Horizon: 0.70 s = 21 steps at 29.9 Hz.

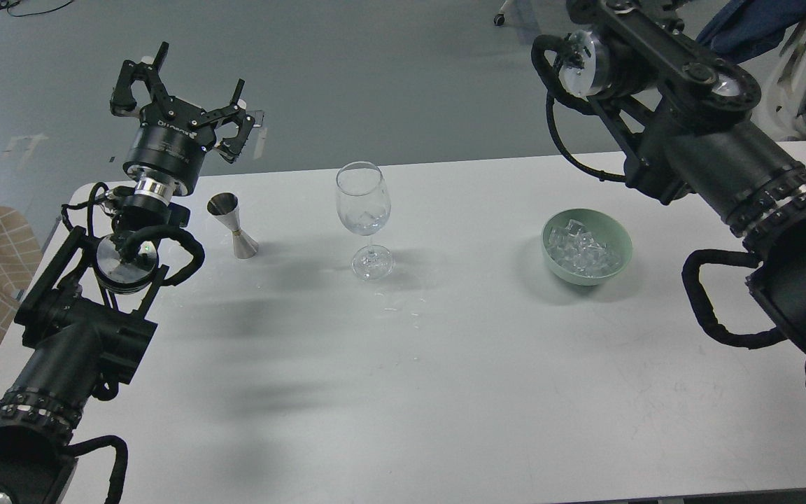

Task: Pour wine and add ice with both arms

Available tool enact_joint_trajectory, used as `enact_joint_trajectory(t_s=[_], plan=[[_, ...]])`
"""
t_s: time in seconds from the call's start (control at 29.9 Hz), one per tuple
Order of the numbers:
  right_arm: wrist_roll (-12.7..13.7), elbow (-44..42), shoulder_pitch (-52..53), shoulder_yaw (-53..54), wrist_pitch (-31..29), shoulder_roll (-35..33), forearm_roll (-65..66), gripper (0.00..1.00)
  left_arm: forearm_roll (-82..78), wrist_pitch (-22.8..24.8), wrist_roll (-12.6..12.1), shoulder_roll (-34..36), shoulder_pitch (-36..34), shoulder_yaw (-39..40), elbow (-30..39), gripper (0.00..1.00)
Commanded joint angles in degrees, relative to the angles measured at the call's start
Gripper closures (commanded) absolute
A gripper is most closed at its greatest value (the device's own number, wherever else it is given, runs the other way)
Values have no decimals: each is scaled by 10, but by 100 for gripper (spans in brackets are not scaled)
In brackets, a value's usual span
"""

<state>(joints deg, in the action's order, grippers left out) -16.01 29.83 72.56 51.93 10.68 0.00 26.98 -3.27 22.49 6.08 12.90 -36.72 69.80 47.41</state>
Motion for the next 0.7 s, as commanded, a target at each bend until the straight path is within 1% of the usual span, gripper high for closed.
enact_joint_trajectory(t_s=[0.0, 0.07, 0.13, 0.27, 0.33, 0.37, 0.4, 0.5, 0.67], plan=[[-5, -16, -45, 42, -5, 0, -29, 0, -5, -16, -5, -2, -5, -4, -19, 2], [-5, -12, -64, 51, -7, 0, -30, 0, -5, -30, -10, -2, -8, -5, -24, 2], [-5, -9, -82, 57, -10, 0, -30, 0, -5, -49, -20, -2, -6, -4, -27, 2], [-5, 9, -95, 56, -13, 0, -30, 0, -5, -53, -19, -2, -5, -3, -27, 2], [-5, 34, -104, 55, -14, 0, -29, 0, -5, -51, -24, -1, -6, -3, -27, 2], [-5, 61, -112, 55, -14, 0, -29, 0, -5, -53, -33, 2, -10, -3, -27, 2], [-5, 88, -123, 54, -14, 0, -28, 0, -4, -48, -48, 4, -12, -2, -27, 2], [-5, 133, -143, 56, -14, 0, -28, 0, -3, -45, -73, 5, -14, -1, -24, 2], [-5, 146, -147, 56, -14, 0, -28, 0, -22, -53, -74, 19, -24, -3, -50, 3]])
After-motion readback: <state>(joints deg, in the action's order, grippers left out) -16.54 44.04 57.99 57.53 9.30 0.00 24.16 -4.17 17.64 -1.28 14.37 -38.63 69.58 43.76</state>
